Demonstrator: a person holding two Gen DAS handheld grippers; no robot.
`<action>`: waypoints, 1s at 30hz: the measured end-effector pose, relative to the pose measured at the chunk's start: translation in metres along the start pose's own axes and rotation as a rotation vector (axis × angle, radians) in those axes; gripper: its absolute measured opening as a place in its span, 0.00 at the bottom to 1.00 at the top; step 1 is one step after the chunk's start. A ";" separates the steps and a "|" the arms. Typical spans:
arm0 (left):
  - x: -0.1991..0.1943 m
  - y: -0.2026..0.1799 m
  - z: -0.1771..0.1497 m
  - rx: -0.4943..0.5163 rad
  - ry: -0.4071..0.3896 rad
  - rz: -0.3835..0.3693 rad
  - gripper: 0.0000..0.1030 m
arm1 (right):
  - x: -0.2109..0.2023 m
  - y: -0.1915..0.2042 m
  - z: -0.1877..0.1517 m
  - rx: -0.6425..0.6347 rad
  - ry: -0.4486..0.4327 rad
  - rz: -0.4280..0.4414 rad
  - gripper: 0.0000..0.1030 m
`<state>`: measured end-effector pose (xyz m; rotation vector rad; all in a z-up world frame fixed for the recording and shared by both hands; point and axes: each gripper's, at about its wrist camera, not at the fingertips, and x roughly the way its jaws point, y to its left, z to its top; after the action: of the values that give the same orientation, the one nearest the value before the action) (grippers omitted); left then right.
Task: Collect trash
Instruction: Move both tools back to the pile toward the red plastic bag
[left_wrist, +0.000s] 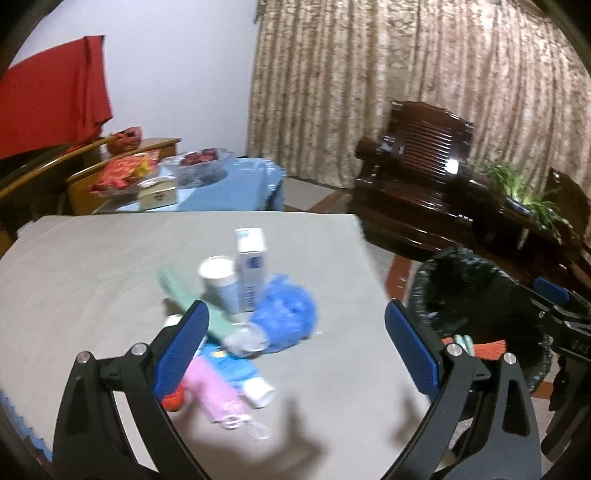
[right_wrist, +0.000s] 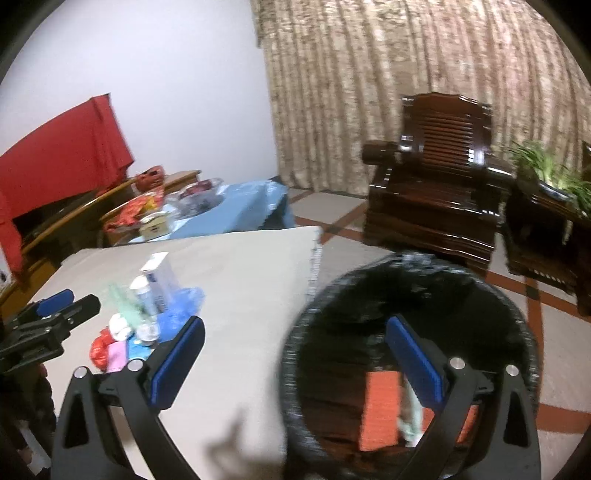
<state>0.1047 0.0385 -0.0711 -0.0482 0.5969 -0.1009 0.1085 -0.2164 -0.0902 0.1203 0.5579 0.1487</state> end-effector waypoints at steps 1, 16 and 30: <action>-0.001 0.007 -0.002 -0.006 0.000 0.010 0.91 | 0.003 0.009 -0.001 -0.009 0.002 0.015 0.94; 0.008 0.099 -0.038 -0.103 0.067 0.165 0.90 | 0.067 0.085 -0.025 -0.083 0.068 0.096 0.93; 0.055 0.132 -0.078 -0.153 0.203 0.192 0.79 | 0.102 0.109 -0.050 -0.126 0.168 0.136 0.80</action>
<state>0.1171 0.1619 -0.1762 -0.1299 0.8078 0.1276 0.1559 -0.0877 -0.1685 0.0230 0.7062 0.3281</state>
